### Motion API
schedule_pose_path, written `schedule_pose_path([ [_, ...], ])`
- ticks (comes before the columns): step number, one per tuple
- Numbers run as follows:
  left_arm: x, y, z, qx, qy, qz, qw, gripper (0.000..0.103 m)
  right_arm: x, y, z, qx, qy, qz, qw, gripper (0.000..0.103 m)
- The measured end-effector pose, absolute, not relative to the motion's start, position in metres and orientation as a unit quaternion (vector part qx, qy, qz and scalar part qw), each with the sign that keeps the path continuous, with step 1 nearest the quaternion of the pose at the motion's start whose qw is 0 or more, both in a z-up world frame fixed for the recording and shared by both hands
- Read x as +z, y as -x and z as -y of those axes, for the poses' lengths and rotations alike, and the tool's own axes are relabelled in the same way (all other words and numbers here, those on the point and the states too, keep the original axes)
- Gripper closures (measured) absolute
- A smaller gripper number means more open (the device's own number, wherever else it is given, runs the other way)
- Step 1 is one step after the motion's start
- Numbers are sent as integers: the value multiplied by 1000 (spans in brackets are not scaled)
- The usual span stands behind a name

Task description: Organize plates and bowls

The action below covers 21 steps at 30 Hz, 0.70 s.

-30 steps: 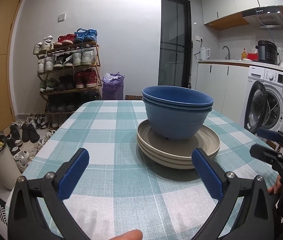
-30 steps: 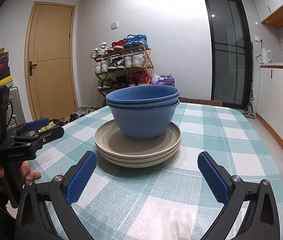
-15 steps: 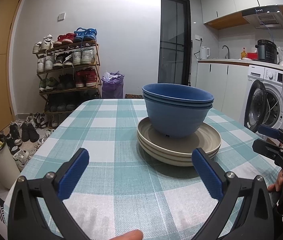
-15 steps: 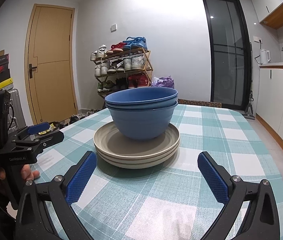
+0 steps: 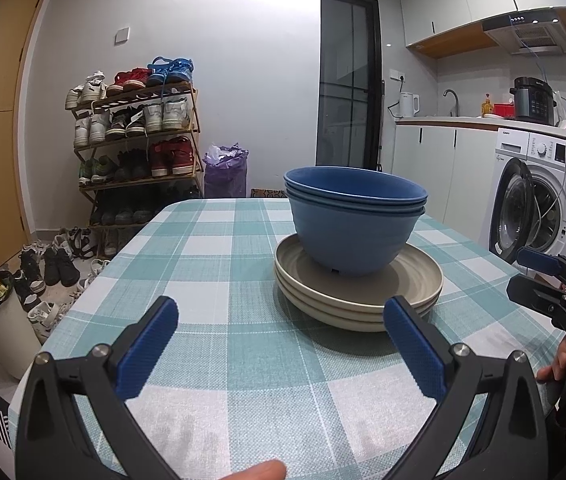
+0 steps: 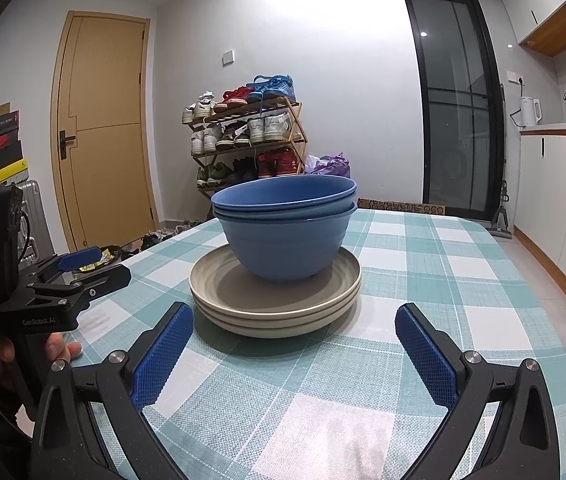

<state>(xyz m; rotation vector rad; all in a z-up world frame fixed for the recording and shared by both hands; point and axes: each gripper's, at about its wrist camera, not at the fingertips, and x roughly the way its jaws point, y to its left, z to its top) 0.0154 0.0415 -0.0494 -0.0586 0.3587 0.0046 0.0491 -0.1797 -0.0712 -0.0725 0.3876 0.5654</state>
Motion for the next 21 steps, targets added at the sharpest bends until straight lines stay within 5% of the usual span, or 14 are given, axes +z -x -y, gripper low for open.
schedule_pose_path([
  [21, -50, -15, -40, 5, 26, -178, 984, 0, -73, -48, 179, 278, 39, -186, 942, 0],
])
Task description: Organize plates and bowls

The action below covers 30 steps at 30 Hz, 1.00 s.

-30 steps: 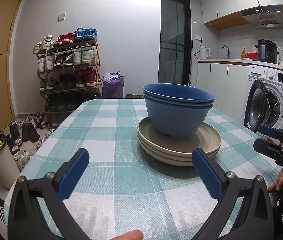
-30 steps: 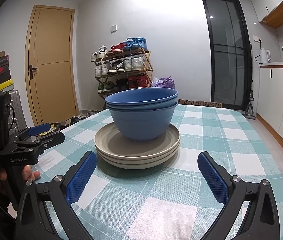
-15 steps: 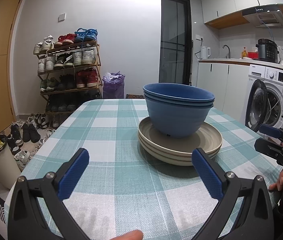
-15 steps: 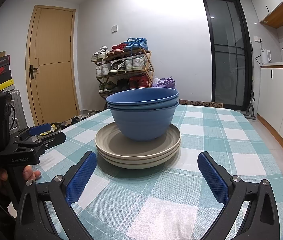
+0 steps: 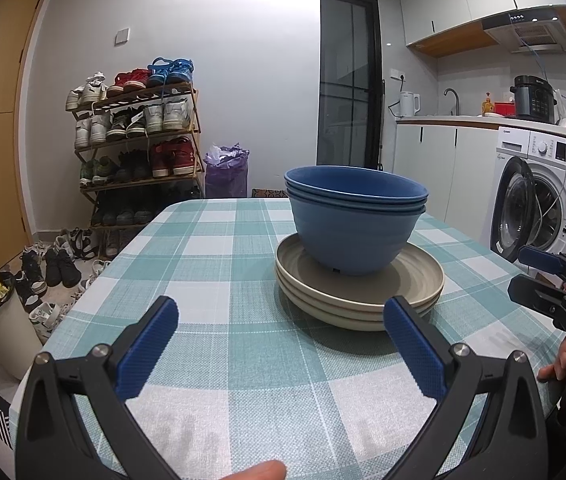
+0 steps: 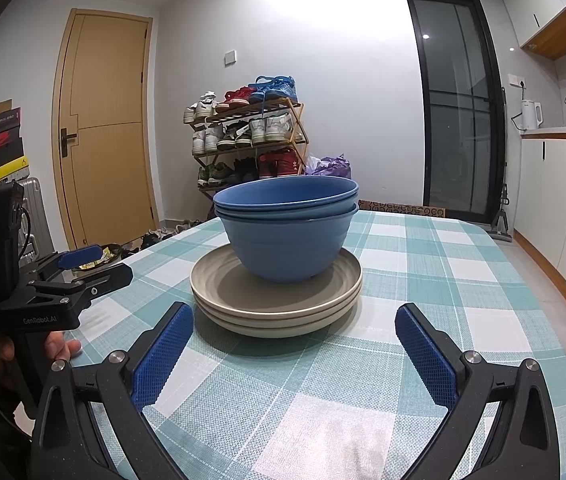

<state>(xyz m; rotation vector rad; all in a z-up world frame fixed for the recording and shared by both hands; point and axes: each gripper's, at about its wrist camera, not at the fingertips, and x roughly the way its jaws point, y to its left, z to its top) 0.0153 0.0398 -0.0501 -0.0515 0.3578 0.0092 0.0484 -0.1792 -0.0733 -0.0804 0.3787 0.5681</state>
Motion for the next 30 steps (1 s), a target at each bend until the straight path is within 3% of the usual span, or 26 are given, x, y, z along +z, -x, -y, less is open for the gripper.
schedule_pose_path([
  [30, -50, -16, -37, 5, 23, -176, 984, 0, -74, -48, 179, 280, 39, -186, 941, 0],
])
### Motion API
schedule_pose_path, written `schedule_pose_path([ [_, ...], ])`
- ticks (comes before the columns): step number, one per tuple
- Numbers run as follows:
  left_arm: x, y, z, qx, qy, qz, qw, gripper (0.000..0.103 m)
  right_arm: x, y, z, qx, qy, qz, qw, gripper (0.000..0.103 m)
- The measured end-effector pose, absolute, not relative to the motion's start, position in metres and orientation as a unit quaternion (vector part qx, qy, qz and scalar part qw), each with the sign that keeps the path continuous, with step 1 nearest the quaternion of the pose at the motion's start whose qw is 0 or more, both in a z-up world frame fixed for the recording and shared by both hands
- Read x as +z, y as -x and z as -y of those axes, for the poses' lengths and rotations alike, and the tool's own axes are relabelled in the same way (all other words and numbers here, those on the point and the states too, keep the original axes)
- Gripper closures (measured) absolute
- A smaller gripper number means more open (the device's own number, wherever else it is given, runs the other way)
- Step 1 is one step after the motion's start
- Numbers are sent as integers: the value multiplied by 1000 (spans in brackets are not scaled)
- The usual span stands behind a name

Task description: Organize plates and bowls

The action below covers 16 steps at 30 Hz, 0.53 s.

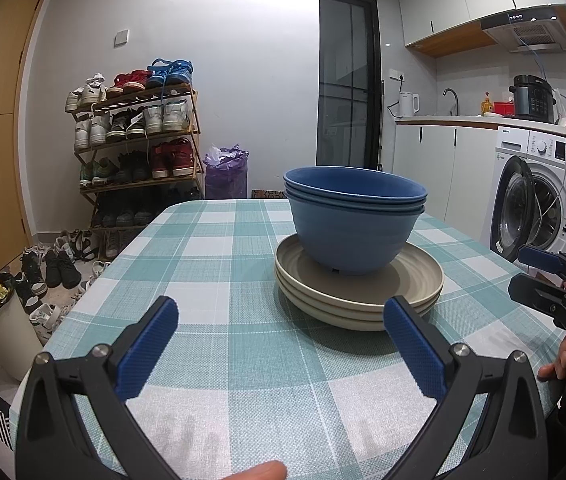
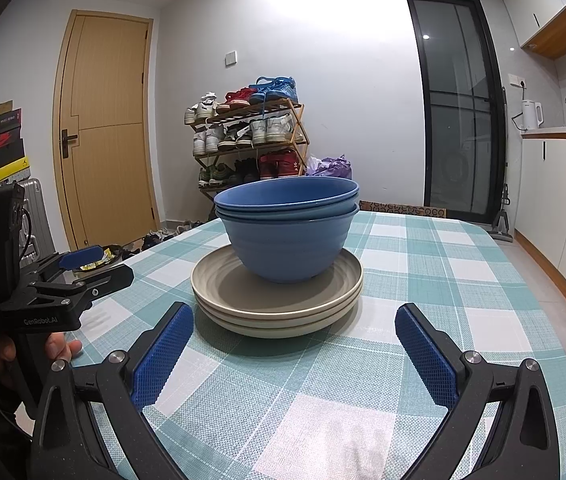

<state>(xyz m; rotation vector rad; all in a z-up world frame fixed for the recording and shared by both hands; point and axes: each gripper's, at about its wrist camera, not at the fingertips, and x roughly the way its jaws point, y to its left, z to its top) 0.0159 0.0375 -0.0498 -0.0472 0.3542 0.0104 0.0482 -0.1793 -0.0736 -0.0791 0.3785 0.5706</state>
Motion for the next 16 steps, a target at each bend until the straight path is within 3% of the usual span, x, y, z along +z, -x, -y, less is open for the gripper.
schedule_pose_path([
  [16, -50, -14, -39, -2, 29, -174, 984, 0, -73, -47, 179, 282, 40, -185, 941, 0],
])
